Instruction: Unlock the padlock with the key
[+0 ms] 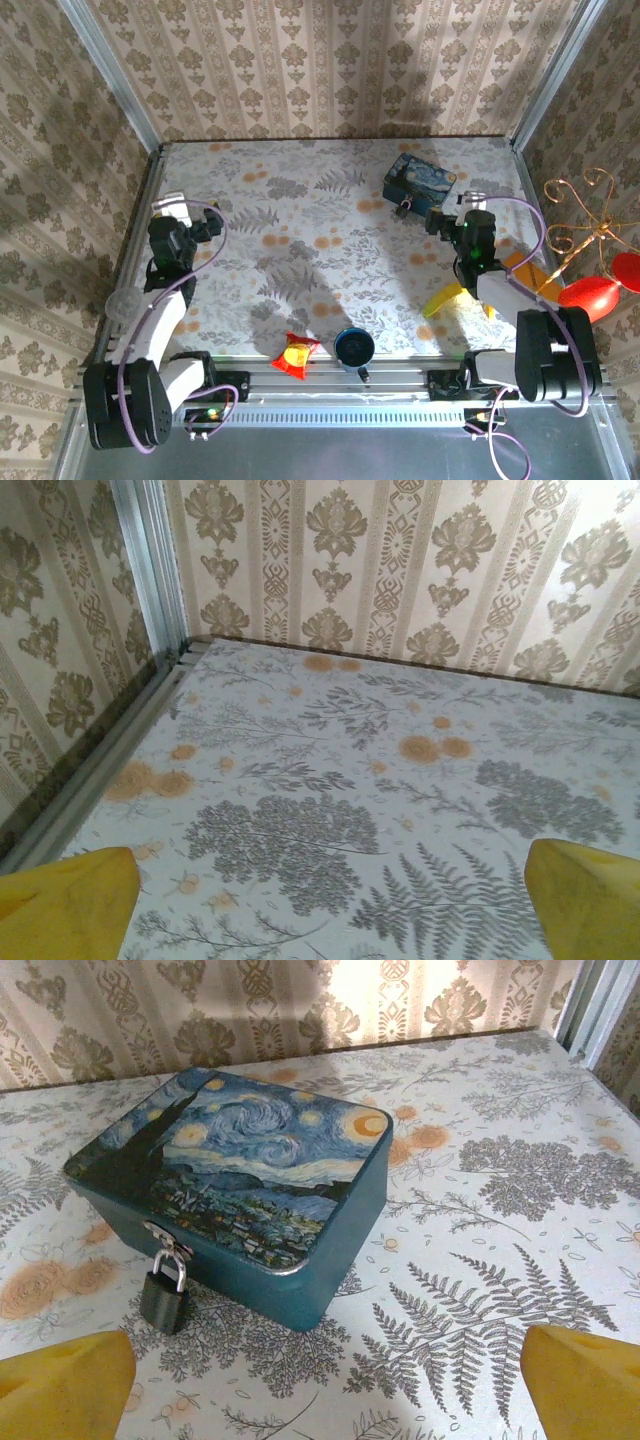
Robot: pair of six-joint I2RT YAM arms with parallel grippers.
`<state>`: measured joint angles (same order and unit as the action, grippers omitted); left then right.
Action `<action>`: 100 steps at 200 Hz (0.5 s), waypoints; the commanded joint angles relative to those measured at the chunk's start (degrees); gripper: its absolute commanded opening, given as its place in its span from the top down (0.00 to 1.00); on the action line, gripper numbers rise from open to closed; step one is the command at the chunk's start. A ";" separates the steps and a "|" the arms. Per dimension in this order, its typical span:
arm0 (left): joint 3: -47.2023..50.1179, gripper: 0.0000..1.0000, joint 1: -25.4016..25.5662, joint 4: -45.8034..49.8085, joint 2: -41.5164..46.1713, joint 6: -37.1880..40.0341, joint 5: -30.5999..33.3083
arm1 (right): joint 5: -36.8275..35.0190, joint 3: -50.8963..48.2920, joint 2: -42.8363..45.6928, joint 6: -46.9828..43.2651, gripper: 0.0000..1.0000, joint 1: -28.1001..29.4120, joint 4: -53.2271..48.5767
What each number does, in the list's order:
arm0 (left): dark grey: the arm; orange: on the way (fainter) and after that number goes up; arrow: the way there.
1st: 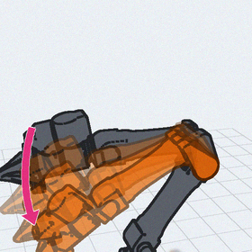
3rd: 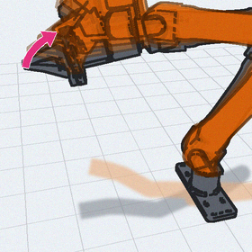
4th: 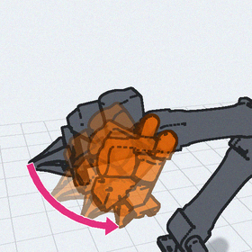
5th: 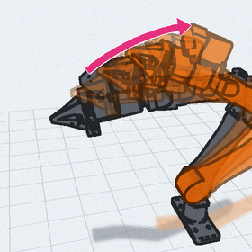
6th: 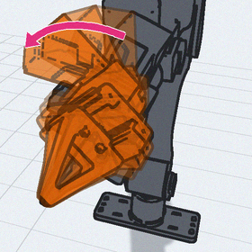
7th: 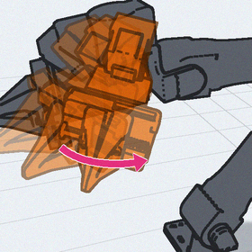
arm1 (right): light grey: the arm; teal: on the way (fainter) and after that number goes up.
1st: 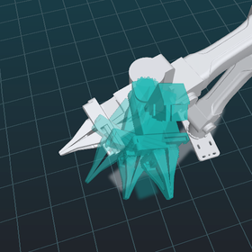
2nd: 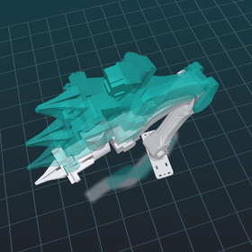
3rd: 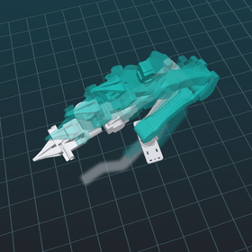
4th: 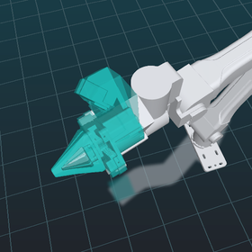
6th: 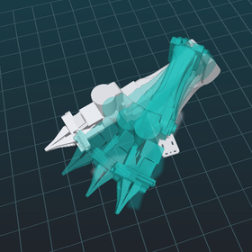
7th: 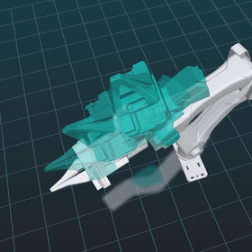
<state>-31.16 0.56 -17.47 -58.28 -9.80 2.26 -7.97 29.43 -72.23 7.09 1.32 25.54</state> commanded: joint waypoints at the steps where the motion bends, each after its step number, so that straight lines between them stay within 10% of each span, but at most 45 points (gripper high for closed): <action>1: -3.87 0.00 2.35 17.80 1.97 -7.19 3.29 | -5.23 3.19 1.95 2.79 0.00 2.09 -12.84; 100: -14.14 0.04 20.83 44.80 -6.76 -6.93 4.35 | -19.98 11.53 4.75 15.02 0.00 18.29 -36.91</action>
<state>-41.74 19.09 17.91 -62.15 -15.86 5.69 -21.96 38.98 -69.06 15.33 17.02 -3.29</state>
